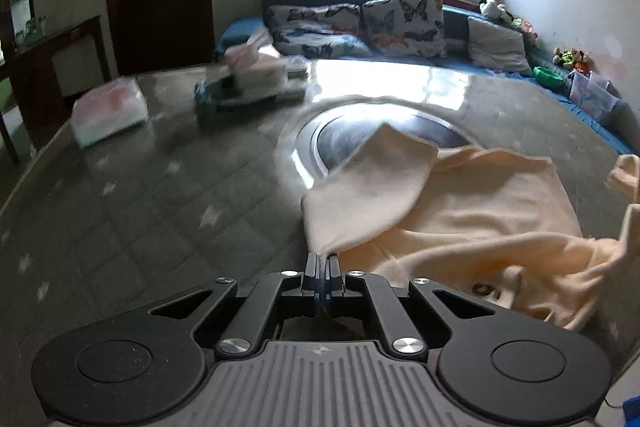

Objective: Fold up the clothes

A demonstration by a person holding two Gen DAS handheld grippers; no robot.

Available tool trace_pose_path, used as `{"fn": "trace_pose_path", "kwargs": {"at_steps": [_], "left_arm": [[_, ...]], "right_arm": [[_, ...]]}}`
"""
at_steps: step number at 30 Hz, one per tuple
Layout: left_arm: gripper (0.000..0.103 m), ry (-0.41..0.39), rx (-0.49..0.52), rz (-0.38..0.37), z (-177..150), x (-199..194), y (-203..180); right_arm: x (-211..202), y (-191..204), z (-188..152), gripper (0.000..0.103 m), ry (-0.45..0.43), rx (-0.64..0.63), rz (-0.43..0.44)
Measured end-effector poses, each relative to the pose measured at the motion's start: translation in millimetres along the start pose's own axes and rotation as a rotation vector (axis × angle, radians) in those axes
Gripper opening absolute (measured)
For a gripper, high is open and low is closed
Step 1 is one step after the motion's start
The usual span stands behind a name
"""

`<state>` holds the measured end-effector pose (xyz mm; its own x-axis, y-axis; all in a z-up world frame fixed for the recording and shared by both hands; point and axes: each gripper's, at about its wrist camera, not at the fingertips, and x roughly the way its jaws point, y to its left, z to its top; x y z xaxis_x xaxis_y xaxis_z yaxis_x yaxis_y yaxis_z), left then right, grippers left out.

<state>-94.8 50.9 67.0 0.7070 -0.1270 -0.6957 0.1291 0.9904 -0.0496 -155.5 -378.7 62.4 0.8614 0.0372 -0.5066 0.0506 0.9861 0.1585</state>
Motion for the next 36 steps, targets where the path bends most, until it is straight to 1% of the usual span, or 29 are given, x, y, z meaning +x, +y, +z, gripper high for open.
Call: {"fn": "trace_pose_path", "kwargs": {"at_steps": [3, 4, 5, 6, 8, 10, 12, 14, 16, 18, 21, 23, 24, 25, 26, 29, 30, 33, 34, 35, 36], "left_arm": [[0.003, 0.038, -0.005, -0.017, -11, -1, 6], [0.004, 0.043, 0.004, -0.018, -13, -2, 6], [0.007, 0.048, 0.014, -0.02, -15, -3, 7], [0.007, 0.049, 0.022, -0.022, -17, -5, 7], [0.007, 0.034, 0.052, -0.02, -19, -12, 8], [0.007, 0.01, 0.086, -0.017, -20, -21, 5], [0.007, -0.016, 0.129, -0.049, -22, -29, -3], [0.007, -0.043, 0.173, -0.091, -23, -38, -12], [0.007, -0.063, 0.22, -0.136, -25, -45, -24], [0.007, -0.066, 0.272, -0.188, -27, -44, -42], [0.007, -0.053, 0.328, -0.248, -30, -37, -64], [0.012, -0.049, 0.373, -0.268, -33, -30, -79], [0.013, -0.047, 0.395, -0.273, -34, -27, -85], [0.016, -0.043, 0.412, -0.274, -35, -24, -90], [0.023, -0.04, 0.428, -0.274, -37, -20, -94], [0.036, -0.038, 0.467, -0.26, -39, -10, -103], [0.037, -0.041, 0.481, -0.253, -40, -7, -106], [0.036, -0.044, 0.518, -0.244, -43, 2, -113], [0.031, -0.038, 0.526, -0.246, -44, 5, -114], [0.017, -0.035, 0.534, -0.247, -45, 7, -115], [0.011, -0.035, 0.543, -0.247, -46, 8, -116]], "right_arm": [[-5, -15, -14, 0.007, 0.037, 0.031, -0.031], [-5, -19, -19, 0.007, 0.052, 0.041, -0.046], [-5, -24, -24, 0.007, 0.069, 0.051, -0.058], [-4, -28, -29, 0.007, 0.089, 0.063, -0.063], [-8, -34, -36, 0.009, 0.107, 0.069, -0.078], [-14, -37, -40, 0.014, 0.108, 0.064, -0.096], [-21, -37, -39, 0.015, 0.095, 0.056, -0.119], [-27, -36, -36, 0.015, 0.076, 0.045, -0.122], [-28, -29, -30, 0.018, 0.067, 0.026, -0.099], [-26, -21, -26, 0.018, 0.066, 0.004, -0.068], [-19, 1, -18, 0.018, 0.075, -0.041, 0.022], [-14, 15, -14, 0.019, 0.078, -0.067, 0.069], [-12, 21, -13, 0.02, 0.081, -0.08, 0.085], [-9, 28, -11, 0.024, 0.085, -0.092, 0.102], [-6, 34, -10, 0.026, 0.088, -0.104, 0.118], [0, 47, -8, 0.027, 0.099, -0.136, 0.15], [3, 51, -9, 0.027, 0.105, -0.143, 0.158], [9, 55, -12, 0.027, 0.124, -0.151, 0.164], [10, 54, -14, 0.028, 0.131, -0.151, 0.162], [12, 54, -15, 0.028, 0.139, -0.151, 0.159], [13, 53, -17, 0.028, 0.144, -0.151, 0.155]]}}
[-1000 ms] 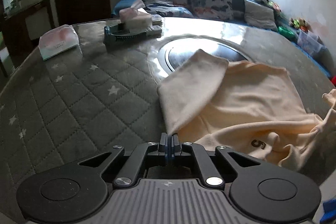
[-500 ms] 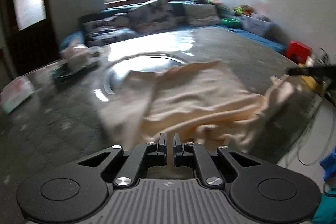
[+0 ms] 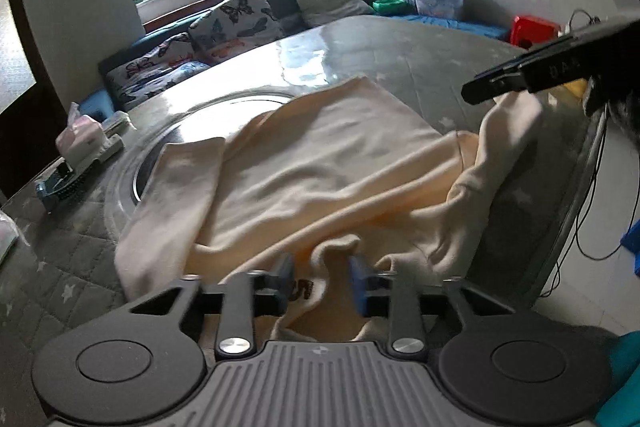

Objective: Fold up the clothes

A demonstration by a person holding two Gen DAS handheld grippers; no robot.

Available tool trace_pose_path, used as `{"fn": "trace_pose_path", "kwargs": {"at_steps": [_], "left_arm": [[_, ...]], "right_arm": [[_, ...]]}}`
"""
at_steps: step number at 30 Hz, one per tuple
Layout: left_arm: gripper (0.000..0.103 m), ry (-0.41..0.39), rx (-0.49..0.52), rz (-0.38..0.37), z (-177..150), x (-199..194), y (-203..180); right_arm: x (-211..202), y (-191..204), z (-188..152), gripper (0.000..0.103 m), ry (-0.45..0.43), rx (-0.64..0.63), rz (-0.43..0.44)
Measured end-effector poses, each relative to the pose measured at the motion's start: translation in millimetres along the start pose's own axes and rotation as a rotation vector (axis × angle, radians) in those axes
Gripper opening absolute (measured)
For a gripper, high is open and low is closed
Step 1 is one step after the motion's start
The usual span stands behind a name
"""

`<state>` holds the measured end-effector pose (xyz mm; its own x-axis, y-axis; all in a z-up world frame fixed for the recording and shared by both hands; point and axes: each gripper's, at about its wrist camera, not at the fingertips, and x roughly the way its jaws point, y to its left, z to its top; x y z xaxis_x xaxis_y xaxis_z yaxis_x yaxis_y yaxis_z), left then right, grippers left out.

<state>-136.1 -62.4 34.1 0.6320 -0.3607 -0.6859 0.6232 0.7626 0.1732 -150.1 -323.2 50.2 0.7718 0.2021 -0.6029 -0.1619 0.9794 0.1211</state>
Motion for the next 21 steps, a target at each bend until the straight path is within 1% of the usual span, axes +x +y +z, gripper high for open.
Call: {"fn": "trace_pose_path", "kwargs": {"at_steps": [2, 4, 7, 11, 14, 18, 19, 21], "left_arm": [[0.002, -0.007, 0.014, 0.005, -2, 0, -2], [0.002, -0.03, 0.012, -0.007, -3, -7, 0], [0.002, -0.074, 0.008, -0.024, -4, -27, 4], [0.002, -0.123, 0.022, -0.098, -13, -58, 10], [0.002, -0.105, 0.07, -0.142, -26, -67, 6], [0.002, -0.042, 0.1, -0.167, -39, -62, 3], [0.003, -0.042, 0.096, -0.171, -39, -62, 4], [0.005, -0.08, 0.085, -0.184, -34, -69, 8]], "right_arm": [[1, -3, -3, 0.03, 0.008, 0.008, -0.009], [1, -7, -5, 0.033, 0.014, 0.013, -0.017], [-1, -12, -9, 0.033, 0.023, 0.016, -0.035], [-5, -16, -11, 0.034, 0.028, 0.016, -0.053], [-10, -15, -12, 0.035, 0.025, 0.007, -0.052], [-12, -2, -14, 0.037, 0.039, -0.027, -0.016], [-11, 2, -16, 0.037, 0.048, -0.036, -0.005], [-9, 10, -21, 0.037, 0.067, -0.056, 0.013]]}}
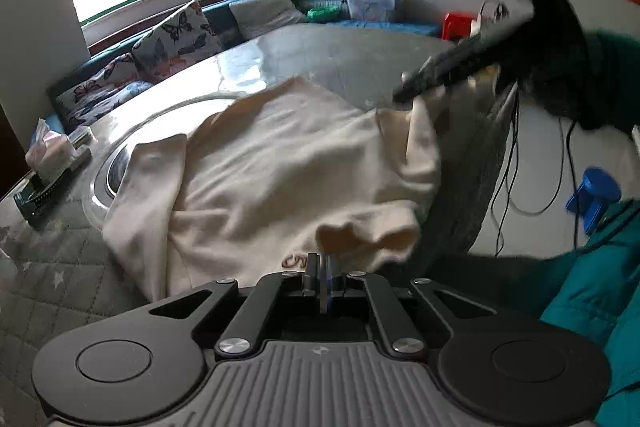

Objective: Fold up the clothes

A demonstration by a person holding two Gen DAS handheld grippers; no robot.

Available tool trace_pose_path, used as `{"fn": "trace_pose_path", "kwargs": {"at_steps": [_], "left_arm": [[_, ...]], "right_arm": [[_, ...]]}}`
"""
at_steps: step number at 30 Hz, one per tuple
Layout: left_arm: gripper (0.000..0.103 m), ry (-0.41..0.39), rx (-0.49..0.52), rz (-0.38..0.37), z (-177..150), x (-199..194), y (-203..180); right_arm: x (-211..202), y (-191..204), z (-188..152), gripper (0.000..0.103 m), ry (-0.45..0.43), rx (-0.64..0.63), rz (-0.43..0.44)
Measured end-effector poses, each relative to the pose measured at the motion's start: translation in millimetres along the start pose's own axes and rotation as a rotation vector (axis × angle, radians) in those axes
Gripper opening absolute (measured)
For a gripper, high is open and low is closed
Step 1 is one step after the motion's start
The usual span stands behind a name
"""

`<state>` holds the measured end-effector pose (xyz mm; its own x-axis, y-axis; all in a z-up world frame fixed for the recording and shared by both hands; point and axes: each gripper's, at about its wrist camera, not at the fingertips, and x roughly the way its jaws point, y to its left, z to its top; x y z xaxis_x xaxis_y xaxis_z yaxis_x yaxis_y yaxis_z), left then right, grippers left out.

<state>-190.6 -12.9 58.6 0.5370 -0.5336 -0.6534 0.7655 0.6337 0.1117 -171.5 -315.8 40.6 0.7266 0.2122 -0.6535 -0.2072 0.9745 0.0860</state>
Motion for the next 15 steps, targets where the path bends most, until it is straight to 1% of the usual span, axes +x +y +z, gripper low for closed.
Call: {"fn": "trace_pose_path", "kwargs": {"at_steps": [3, 5, 7, 10, 12, 15], "left_arm": [[0.006, -0.071, -0.015, 0.006, 15, -9, 6], [0.006, -0.09, -0.045, 0.012, 26, -2, 10], [0.006, -0.08, -0.072, 0.002, 36, 16, 9], [0.006, -0.038, -0.089, -0.011, 44, 53, 4], [0.006, -0.013, -0.103, -0.048, 47, 72, -2], [0.006, -0.002, -0.091, -0.105, 45, 85, -13]], "right_arm": [[4, 12, -7, 0.037, 0.031, -0.03, 0.021], [6, 16, -13, 0.037, 0.057, -0.042, 0.023], [6, 18, -18, 0.037, 0.078, -0.05, 0.018], [0, 18, -28, 0.037, 0.111, -0.046, 0.006], [-4, 16, -33, 0.037, 0.123, -0.042, -0.007], [-16, 1, -34, 0.037, 0.101, -0.005, -0.05]]}}
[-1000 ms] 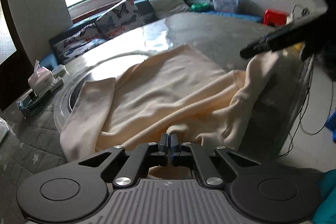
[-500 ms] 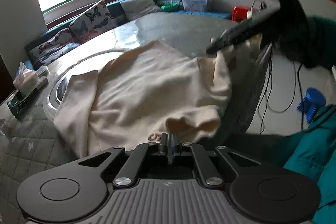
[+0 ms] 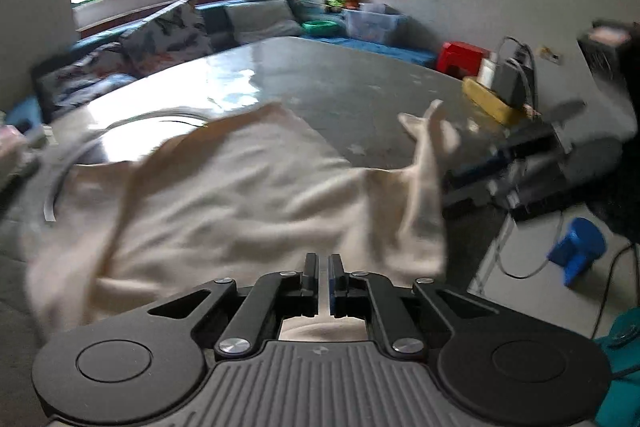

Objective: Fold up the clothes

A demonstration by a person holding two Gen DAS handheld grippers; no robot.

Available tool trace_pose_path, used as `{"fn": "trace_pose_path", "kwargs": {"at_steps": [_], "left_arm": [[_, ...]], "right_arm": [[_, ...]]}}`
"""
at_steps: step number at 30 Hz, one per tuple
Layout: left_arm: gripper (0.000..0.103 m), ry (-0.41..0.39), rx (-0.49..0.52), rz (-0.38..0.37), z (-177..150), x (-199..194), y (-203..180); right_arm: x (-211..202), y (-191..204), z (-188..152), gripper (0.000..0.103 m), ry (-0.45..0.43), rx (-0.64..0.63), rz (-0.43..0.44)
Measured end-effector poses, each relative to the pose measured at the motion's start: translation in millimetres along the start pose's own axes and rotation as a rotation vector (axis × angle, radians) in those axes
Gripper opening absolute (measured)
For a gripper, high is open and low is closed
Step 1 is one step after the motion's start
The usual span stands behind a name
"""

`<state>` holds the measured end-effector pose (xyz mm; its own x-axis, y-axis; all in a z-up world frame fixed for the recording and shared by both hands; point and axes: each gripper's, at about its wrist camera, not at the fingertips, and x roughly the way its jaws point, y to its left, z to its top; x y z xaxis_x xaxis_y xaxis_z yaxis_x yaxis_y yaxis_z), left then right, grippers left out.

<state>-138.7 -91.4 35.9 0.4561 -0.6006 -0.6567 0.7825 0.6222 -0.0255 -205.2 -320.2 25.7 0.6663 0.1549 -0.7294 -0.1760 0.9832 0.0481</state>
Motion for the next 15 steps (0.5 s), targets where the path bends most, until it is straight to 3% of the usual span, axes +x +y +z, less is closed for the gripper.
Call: {"fn": "trace_pose_path", "kwargs": {"at_steps": [9, 15], "left_arm": [[0.006, 0.039, 0.04, -0.062, -14, 9, -19], [0.007, 0.036, 0.035, -0.069, -14, 10, -18]], "right_arm": [[-2, -86, 25, 0.039, -0.13, 0.246, -0.24], [17, -140, 23, 0.039, -0.122, 0.462, -0.248]]}}
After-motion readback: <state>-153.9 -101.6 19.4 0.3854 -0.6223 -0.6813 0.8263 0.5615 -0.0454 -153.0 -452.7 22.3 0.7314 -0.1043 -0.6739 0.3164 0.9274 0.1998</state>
